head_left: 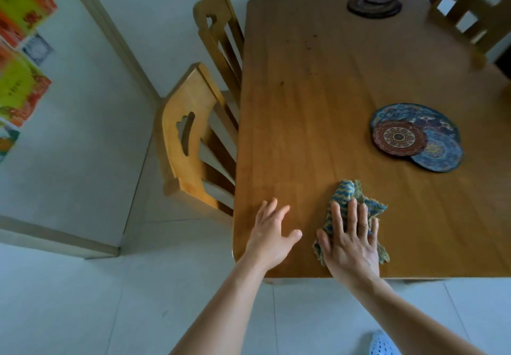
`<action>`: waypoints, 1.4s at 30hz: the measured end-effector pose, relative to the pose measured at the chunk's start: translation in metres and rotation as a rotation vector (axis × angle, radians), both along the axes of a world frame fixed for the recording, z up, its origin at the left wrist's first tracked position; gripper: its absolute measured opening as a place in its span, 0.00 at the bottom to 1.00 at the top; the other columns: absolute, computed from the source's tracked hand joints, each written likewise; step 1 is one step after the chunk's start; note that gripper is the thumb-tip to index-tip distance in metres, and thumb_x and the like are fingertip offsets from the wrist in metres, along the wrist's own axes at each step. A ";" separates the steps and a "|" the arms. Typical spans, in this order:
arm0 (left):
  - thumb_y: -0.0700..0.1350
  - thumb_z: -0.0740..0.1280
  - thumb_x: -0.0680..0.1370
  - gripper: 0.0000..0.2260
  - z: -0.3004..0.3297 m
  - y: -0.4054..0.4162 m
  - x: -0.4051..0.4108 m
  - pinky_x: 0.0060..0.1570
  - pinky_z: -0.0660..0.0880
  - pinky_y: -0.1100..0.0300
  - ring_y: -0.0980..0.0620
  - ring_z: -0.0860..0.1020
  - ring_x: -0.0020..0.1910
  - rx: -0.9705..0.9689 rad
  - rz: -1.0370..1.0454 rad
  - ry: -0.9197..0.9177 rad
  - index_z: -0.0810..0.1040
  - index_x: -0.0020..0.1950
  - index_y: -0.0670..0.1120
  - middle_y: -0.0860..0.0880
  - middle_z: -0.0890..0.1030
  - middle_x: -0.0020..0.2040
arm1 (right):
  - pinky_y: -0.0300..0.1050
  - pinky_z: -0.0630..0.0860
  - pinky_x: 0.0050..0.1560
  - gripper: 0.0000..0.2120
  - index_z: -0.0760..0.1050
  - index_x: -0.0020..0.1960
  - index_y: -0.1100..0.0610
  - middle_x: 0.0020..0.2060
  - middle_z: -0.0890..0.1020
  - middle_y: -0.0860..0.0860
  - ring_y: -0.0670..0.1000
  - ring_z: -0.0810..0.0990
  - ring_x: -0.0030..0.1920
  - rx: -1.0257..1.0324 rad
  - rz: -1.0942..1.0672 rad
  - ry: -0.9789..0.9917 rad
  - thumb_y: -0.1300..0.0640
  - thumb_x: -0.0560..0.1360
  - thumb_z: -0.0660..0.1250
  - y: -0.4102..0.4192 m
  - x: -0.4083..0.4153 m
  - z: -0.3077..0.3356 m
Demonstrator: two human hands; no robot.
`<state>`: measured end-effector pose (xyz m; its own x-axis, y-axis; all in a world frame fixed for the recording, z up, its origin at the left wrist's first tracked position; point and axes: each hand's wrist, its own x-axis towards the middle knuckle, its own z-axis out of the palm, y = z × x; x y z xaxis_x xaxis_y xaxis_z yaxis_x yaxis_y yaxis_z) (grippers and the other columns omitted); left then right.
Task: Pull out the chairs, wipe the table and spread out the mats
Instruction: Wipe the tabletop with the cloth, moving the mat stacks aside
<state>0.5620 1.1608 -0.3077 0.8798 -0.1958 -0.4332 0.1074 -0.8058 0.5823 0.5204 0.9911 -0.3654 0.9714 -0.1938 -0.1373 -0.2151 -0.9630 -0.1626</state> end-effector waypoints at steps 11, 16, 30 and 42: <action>0.49 0.56 0.84 0.20 0.022 0.037 0.046 0.69 0.65 0.51 0.48 0.64 0.74 0.210 -0.251 -0.053 0.65 0.76 0.52 0.52 0.67 0.75 | 0.58 0.31 0.75 0.34 0.27 0.76 0.47 0.75 0.29 0.54 0.56 0.26 0.74 0.039 0.032 0.157 0.34 0.74 0.29 0.072 0.044 0.017; 0.52 0.56 0.83 0.21 0.038 0.047 0.089 0.64 0.70 0.49 0.44 0.71 0.69 0.207 -0.382 0.089 0.64 0.77 0.52 0.48 0.71 0.72 | 0.59 0.31 0.74 0.32 0.29 0.77 0.49 0.75 0.28 0.54 0.57 0.25 0.73 0.027 0.038 0.179 0.39 0.80 0.39 0.092 0.092 0.019; 0.53 0.58 0.83 0.22 0.064 0.048 0.254 0.65 0.69 0.46 0.43 0.71 0.68 0.334 -0.783 0.099 0.65 0.75 0.47 0.45 0.73 0.70 | 0.61 0.29 0.73 0.37 0.28 0.77 0.50 0.73 0.25 0.56 0.59 0.23 0.72 0.061 -0.138 0.240 0.39 0.80 0.48 0.124 0.236 0.028; 0.55 0.62 0.80 0.22 0.053 0.018 0.338 0.56 0.72 0.50 0.41 0.75 0.62 0.388 -1.007 0.020 0.66 0.70 0.45 0.42 0.75 0.64 | 0.60 0.31 0.73 0.42 0.28 0.75 0.49 0.74 0.26 0.54 0.57 0.23 0.73 0.113 -0.302 0.203 0.34 0.65 0.28 0.134 0.273 0.027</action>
<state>0.9002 1.1788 -0.2550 0.3833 -0.6718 -0.6339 -0.7010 -0.6584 0.2740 0.7939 1.1248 -0.3384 0.8236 -0.4396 -0.3584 -0.5252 -0.8297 -0.1893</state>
